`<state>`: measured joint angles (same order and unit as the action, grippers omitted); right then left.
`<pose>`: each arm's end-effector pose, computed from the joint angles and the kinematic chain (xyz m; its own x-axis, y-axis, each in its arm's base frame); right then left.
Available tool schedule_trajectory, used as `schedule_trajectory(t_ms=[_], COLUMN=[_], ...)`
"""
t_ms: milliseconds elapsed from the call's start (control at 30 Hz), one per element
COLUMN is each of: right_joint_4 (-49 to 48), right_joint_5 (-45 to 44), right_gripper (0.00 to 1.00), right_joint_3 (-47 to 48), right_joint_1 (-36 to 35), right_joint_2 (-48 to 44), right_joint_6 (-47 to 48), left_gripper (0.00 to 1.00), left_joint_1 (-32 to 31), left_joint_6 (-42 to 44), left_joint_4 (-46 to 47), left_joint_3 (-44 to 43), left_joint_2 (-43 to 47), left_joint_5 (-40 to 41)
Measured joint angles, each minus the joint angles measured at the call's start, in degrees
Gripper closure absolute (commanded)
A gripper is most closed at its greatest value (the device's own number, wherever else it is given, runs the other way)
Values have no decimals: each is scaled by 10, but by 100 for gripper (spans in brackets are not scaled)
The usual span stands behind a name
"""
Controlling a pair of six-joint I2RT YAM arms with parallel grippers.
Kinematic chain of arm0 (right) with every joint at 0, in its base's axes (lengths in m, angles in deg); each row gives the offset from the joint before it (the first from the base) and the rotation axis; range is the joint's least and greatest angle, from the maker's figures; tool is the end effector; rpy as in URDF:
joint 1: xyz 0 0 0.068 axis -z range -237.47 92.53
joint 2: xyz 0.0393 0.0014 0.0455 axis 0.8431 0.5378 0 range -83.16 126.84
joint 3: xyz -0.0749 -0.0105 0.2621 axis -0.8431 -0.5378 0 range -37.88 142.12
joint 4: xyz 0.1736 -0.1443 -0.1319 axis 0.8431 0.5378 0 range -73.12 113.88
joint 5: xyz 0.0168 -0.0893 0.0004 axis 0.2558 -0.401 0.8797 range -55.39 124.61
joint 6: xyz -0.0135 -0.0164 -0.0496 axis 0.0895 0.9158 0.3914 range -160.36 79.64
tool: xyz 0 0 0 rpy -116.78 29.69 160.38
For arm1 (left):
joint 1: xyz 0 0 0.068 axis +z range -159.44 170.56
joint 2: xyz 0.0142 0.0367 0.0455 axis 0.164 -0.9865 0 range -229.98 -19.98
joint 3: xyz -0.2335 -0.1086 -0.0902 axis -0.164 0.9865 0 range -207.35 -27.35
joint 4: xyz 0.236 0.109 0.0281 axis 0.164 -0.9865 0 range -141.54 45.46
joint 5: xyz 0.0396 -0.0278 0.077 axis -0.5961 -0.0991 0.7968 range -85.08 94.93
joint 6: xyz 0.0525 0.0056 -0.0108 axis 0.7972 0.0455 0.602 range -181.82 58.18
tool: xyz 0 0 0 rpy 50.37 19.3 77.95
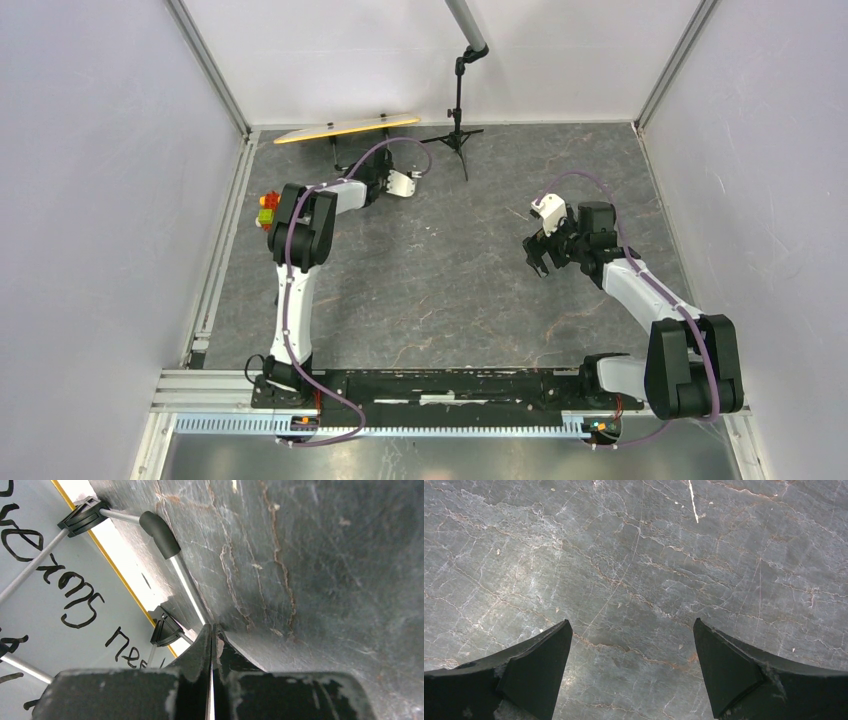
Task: Write a sentence on the whiteboard
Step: Move the whiteboard to the center of the board.
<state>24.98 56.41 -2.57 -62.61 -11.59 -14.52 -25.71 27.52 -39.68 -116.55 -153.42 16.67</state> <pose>0.2439 0.0353 0.1925 -0.4752 -0.4491 -0.7566 -0.6164 0.7835 -0.0780 0.4850 -0.1341 0.1082 0.1163 0.9859 0.1201 0.6104 -0.1664 0.7744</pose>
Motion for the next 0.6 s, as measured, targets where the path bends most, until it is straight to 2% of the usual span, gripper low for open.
schedule_trajectory(t_ms=[167, 400, 600], right_joint_4=[2, 2, 2], right_joint_5=[0, 0, 0], right_gripper=[3, 3, 2], right_joint_3=[0, 0, 0], right_joint_1=[0, 0, 0], right_joint_2=[1, 2, 3], right_joint_6=[0, 0, 0], left_gripper=[98, 98, 98], left_joint_1=[2, 11, 21], left_joint_6=[4, 5, 7], left_joint_4=[-10, -30, -59], left_joint_3=[-10, -98, -135], left_joint_2=[-2, -39, -73], left_joint_5=[2, 1, -4])
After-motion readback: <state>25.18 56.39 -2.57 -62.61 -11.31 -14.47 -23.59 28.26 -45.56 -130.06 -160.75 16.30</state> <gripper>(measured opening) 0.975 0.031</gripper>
